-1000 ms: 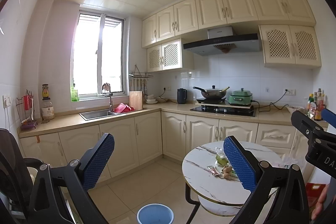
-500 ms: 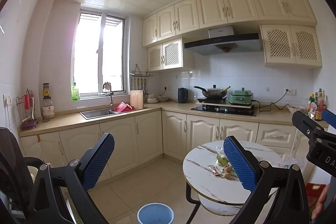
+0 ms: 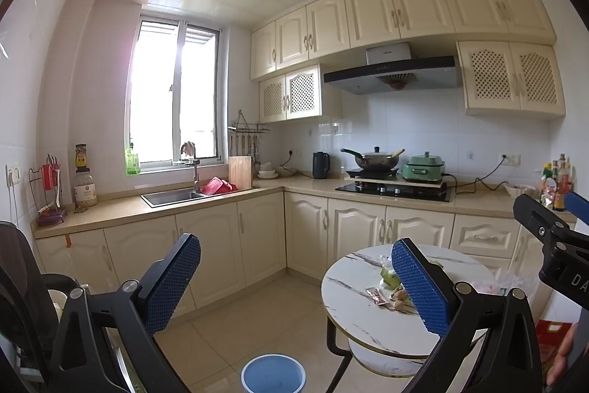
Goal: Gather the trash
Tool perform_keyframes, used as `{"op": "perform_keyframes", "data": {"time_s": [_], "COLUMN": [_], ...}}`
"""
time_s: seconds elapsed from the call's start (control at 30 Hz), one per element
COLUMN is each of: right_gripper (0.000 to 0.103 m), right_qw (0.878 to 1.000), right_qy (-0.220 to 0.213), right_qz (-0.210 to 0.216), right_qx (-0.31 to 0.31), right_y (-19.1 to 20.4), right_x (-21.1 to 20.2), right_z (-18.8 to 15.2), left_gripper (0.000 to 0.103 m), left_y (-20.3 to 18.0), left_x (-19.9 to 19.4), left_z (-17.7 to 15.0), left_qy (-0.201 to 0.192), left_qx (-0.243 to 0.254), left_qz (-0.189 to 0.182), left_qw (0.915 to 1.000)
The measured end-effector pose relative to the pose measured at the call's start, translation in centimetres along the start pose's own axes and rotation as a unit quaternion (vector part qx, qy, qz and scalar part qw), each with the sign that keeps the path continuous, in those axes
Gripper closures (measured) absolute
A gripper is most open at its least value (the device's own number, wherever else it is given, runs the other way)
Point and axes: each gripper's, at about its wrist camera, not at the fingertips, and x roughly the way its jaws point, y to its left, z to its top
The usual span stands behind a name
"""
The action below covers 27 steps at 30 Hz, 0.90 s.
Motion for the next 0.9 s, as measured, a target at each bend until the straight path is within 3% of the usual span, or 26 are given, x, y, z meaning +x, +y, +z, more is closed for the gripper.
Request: {"op": "perform_keyframes", "data": {"time_s": [0.4, 0.63, 0.9], "right_gripper": [0.0, 0.0, 0.0], "right_qw": [1.0, 0.994, 0.977], "right_qy": [0.025, 0.095, 0.2], "right_qz": [-0.012, -0.051, -0.072], "right_qx": [-0.005, -0.003, -0.007], "right_y": [-1.1, -5.3, -12.1], "right_x": [2.9, 9.0, 17.5], "right_z": [-1.3, -5.2, -11.7], "left_gripper": [0.001, 0.001, 0.001], "left_y": [-0.3, -1.4, -5.2], "left_x": [4.2, 11.8, 22.5], "left_z": [-1.2, -3.0, -4.1], "left_qy": [0.031, 0.1, 0.185], "left_qx": [-0.009, -0.001, 0.024], "left_qz": [-0.008, -0.004, -0.037], "left_qw": [0.9995, 0.9949, 0.9818]}}
